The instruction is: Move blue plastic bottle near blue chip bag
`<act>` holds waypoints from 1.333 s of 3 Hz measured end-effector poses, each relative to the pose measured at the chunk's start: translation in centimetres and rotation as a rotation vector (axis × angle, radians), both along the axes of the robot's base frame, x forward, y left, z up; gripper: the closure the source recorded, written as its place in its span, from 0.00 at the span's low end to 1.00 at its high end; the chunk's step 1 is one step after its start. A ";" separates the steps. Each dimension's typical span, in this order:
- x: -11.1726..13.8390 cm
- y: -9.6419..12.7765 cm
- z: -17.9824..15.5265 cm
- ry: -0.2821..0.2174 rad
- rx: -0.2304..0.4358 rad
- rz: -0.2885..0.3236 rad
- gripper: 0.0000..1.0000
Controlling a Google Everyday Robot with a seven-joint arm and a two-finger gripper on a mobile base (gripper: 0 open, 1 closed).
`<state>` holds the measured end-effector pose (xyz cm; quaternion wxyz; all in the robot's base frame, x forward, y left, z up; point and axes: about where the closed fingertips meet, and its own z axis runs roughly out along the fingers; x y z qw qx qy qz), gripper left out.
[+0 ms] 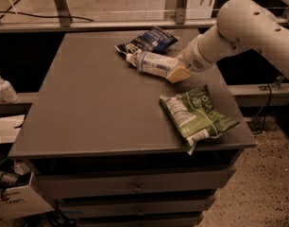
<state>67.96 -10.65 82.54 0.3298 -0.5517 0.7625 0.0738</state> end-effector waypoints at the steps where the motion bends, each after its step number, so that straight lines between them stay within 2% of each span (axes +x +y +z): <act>1: 0.0 0.0 0.1 0.000 0.000 0.000 0.35; 2: 0.0 0.0 0.1 0.000 0.000 0.000 0.12; 3: 0.0 0.4 -0.1 0.003 0.007 0.004 0.00; 4: 0.0 0.4 -0.1 0.003 0.007 0.004 0.00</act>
Offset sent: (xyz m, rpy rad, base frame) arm -0.0012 0.0103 -0.0053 0.0145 0.0107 0.0109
